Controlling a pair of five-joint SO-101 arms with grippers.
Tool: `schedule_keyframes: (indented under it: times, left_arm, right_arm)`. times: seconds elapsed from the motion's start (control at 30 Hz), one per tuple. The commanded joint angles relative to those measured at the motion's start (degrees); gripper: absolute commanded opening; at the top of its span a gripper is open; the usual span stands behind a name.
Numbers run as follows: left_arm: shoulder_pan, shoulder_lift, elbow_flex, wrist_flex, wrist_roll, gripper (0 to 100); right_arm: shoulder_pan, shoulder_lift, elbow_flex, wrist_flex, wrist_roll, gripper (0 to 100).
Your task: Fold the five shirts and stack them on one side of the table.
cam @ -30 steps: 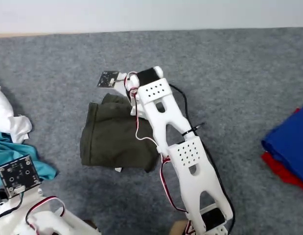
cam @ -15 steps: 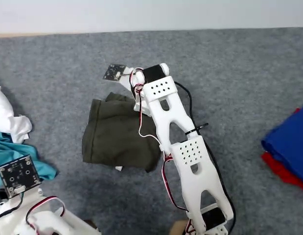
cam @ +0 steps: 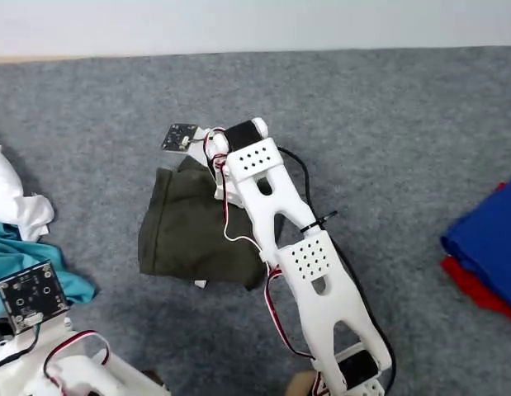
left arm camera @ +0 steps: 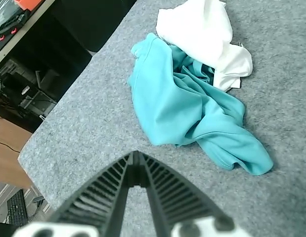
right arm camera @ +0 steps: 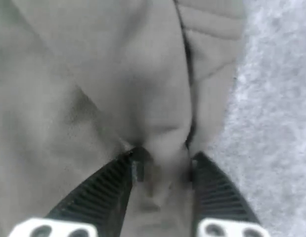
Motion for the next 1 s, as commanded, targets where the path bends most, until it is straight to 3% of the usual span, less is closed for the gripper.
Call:
schedule_keyframes:
  times: [0.0,0.37,0.53,0.67,0.97]
  left_arm:
    - [-0.26,-0.35,-0.04,-0.97,-0.18,0]
    - [-0.09,-0.35,-0.04,-0.97,-0.18,0]
    - [-0.09,-0.35,-0.04,-0.97,-0.18,0]
    - [-0.09,-0.35,-0.04,-0.97,-0.18,0]
    - [-0.09,-0.35,-0.04,-0.97,-0.18,0]
  right_arm:
    - [-0.22,-2.07,-3.16,1.54,2.02,3.1]
    - [3.21,-6.81,-2.99,2.33,4.13,2.0]
    - [4.18,-6.99,-2.81,2.59,4.04,12.0]
    - [2.95,-7.16,-3.16,2.59,3.96,13.2]
    - [1.36,-6.55,-2.73,2.42,4.4,1.3]
